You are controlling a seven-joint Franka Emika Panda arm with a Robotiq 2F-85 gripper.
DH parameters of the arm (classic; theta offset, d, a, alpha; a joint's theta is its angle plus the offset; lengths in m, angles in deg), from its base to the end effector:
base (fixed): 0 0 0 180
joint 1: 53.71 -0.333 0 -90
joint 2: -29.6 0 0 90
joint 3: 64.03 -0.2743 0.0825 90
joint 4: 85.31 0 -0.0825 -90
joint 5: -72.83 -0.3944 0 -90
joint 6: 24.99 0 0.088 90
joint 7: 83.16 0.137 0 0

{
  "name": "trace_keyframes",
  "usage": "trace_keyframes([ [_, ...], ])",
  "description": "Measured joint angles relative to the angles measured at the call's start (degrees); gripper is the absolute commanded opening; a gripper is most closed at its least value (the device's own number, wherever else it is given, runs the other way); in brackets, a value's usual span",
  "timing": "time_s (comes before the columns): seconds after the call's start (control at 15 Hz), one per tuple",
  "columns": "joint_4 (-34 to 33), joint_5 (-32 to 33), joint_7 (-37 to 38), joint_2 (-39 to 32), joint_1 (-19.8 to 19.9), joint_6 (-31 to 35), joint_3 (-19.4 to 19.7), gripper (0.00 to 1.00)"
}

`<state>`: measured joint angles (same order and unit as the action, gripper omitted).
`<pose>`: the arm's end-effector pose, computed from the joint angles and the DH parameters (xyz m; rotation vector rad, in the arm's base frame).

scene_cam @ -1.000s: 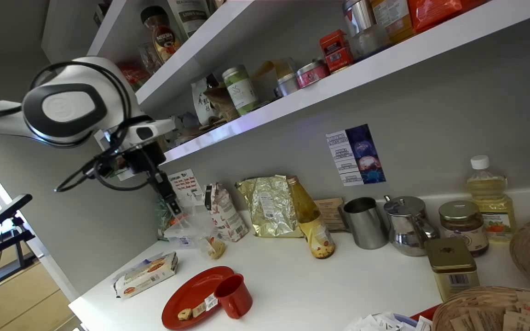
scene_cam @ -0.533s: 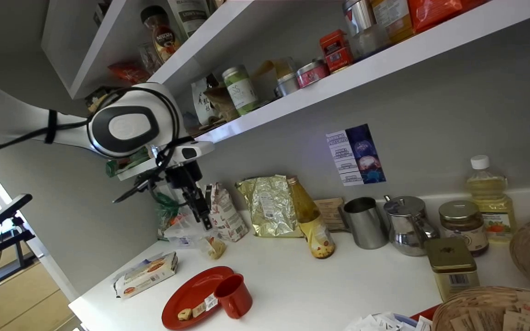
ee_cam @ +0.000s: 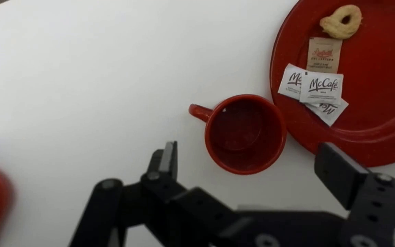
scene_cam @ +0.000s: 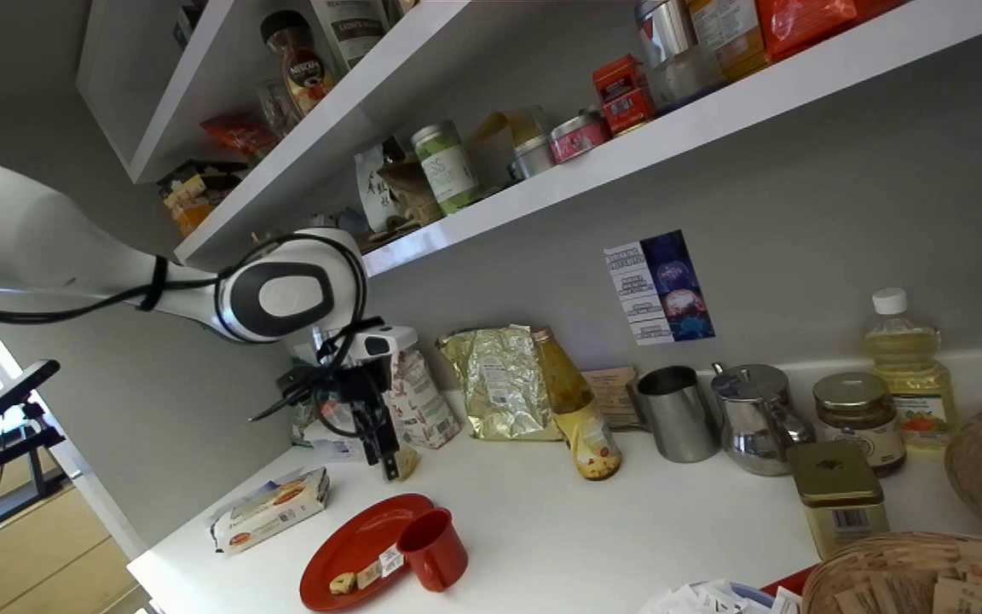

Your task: Put the cup on the plate

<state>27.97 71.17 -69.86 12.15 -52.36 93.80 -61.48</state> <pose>0.5703 -0.0369 0.2230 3.0790 -0.4908 -0.3256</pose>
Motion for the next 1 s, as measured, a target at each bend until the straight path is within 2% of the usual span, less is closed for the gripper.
trace_keyframes([
  [0.53, 0.0, 2.9, 0.4, -4.9, -1.0, 0.1, 0.9, 1.00],
  [1.0, -1.7, 4.5, 5.9, -8.8, -1.0, 3.1, 3.1, 1.00],
])
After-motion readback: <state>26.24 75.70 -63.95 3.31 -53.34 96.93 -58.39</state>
